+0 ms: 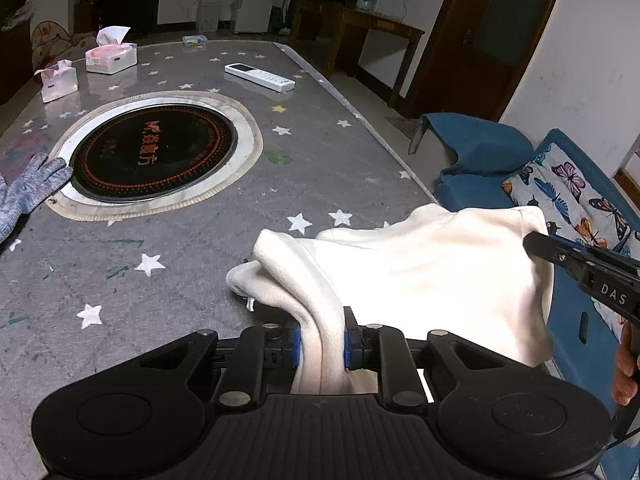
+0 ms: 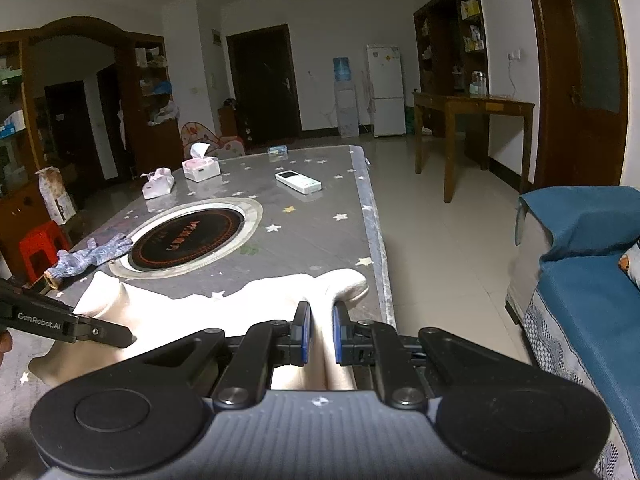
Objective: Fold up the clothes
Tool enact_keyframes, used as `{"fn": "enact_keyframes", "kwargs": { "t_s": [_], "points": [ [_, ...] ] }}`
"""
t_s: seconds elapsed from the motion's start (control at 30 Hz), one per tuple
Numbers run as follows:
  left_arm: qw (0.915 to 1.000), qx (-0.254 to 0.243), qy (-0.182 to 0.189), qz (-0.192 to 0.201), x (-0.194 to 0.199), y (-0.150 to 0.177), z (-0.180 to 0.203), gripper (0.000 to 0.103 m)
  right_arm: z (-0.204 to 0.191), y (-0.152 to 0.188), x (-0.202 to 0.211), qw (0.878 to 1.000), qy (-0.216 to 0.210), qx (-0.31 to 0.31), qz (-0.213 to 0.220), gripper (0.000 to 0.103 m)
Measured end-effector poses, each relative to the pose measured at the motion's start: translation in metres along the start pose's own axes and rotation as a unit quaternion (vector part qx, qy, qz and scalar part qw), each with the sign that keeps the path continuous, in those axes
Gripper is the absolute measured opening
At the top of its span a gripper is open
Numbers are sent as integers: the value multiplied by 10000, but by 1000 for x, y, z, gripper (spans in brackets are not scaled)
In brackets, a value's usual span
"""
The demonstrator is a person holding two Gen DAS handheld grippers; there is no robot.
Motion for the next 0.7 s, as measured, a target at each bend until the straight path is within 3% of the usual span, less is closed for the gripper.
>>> {"fn": "enact_keyframes", "kwargs": {
  "t_s": [0.43,0.7],
  "points": [
    [9999,-49,-85,-133,-15,6,-10,23,10,9,-26,9994,207,-99,-243,10],
    [9995,-33,-237,-221,-18,9,-17,36,19,12,-36,9983,384,-192,-384,13]
  ]
}}
Point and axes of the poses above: each gripper's, at about its wrist camera, not at the fingertips, and x roughly against the way its jaws point, z to its right, y to its underside, the point moved 4 cm from there along -x, roughly the way its jaws point, and after that the axes turned 14 degrees about -x, right-handed, at the moved point
